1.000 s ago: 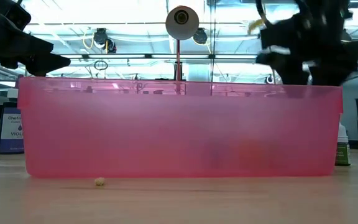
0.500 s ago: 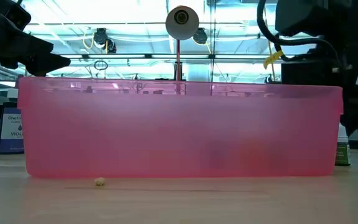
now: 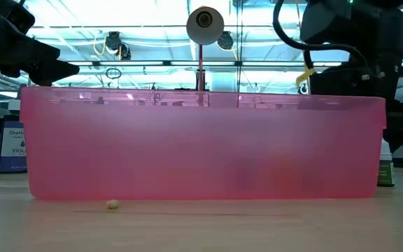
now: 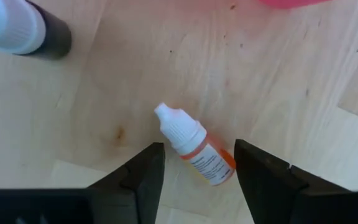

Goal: Pick & Place food coloring
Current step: Put the small yellow food coloring bottle into the pink container

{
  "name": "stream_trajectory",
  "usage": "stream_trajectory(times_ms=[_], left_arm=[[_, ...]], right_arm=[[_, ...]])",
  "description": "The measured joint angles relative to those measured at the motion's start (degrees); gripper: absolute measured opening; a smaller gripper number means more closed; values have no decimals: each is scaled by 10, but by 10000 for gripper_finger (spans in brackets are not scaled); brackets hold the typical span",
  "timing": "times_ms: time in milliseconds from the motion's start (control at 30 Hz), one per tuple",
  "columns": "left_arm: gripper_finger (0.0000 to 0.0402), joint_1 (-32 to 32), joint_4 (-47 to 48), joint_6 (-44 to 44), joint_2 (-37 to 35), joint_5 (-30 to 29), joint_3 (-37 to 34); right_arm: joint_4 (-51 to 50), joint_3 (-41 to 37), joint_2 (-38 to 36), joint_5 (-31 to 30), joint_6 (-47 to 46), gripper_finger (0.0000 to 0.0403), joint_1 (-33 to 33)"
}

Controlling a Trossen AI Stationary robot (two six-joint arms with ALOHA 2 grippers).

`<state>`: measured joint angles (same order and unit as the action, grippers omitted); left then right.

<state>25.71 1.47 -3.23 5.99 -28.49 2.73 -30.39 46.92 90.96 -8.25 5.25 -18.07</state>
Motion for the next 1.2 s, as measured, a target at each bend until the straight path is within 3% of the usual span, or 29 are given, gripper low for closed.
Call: stream_trajectory(times_ms=[600, 933, 1067, 1200], left_arm=[[305, 0, 0, 0, 0, 0, 0], [305, 0, 0, 0, 0, 0, 0], [305, 0, 0, 0, 0, 0, 0], [305, 0, 0, 0, 0, 0, 0]], right_arm=[[39, -1, 3, 8, -1, 179, 0], [51, -2, 3, 24, -15, 153, 0], [51, -2, 3, 25, -16, 129, 0], [50, -2, 3, 31, -16, 70, 0]])
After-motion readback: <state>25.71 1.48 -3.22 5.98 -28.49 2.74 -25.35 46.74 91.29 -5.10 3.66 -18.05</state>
